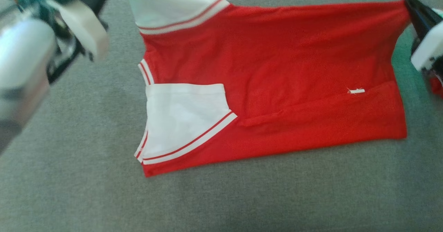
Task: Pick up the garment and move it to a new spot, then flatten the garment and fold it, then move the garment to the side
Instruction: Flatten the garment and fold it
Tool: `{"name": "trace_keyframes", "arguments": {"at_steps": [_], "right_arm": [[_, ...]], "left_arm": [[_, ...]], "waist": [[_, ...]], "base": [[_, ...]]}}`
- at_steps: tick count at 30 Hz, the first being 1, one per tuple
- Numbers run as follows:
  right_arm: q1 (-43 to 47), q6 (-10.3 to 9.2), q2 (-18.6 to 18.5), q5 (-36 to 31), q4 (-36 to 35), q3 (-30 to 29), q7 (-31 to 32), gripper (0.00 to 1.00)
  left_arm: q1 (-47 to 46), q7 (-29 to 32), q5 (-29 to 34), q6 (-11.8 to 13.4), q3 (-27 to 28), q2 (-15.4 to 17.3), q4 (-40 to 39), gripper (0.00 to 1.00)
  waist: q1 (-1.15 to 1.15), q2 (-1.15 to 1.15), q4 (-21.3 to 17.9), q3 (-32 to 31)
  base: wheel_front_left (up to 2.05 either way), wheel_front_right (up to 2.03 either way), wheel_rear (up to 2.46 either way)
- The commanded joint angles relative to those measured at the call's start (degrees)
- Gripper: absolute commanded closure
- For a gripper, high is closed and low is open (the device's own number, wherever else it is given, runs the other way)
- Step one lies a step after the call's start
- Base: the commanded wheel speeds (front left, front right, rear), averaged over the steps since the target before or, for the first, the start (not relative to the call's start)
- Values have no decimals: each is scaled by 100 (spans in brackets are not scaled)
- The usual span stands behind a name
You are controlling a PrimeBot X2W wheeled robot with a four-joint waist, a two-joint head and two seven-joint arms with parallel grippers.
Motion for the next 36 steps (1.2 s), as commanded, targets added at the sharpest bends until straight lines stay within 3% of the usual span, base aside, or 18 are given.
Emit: {"name": "trace_keyframes", "arguments": {"at_steps": [1,7,16,26,32,33,34,35,36], "right_arm": [[155,37,-209,63,-175,-81,-84,100],[874,37,-441,191,-455,-277,-296,100],[2078,37,-643,112,-948,-593,-467,100],[3331,37,-600,-103,-1417,-1232,-539,100],[3848,37,-322,-292,-1606,-1660,-444,100],[3911,37,-262,-328,-1640,-1718,-426,96],[3972,37,-193,-347,-1673,-1782,-408,72],[4036,37,-123,-362,-1690,-1869,-392,7],[4103,37,-57,-388,-1708,-1959,-391,0]], "left_arm": [[-137,-65,-67,12,207,254,-117,100],[542,-230,-42,186,179,522,-639,100],[1816,-198,-116,742,150,1096,-2077,100],[3026,-127,-289,1461,136,1675,-3441,100],[3592,-154,-344,1711,130,1636,-3807,100],[3660,-183,-357,1740,130,1599,-3799,100],[3719,-229,-370,1784,130,1554,-3778,100],[3779,-283,-395,1835,136,1497,-3749,100],[3845,-339,-434,1882,148,1432,-3723,99]], "waist": [[1,0,76,-73],[1,0,261,-358],[1,0,429,-773],[1,0,511,-1100],[1,0,535,-1120],[1,0,535,-1119],[1,0,534,-1122],[1,0,534,-1131],[1,0,535,-1142]], "base": [[0,0,0],[0,0,0],[0,0,0],[0,0,0],[0,0,0],[0,0,0],[0,0,0],[0,0,0],[0,0,0]]}}
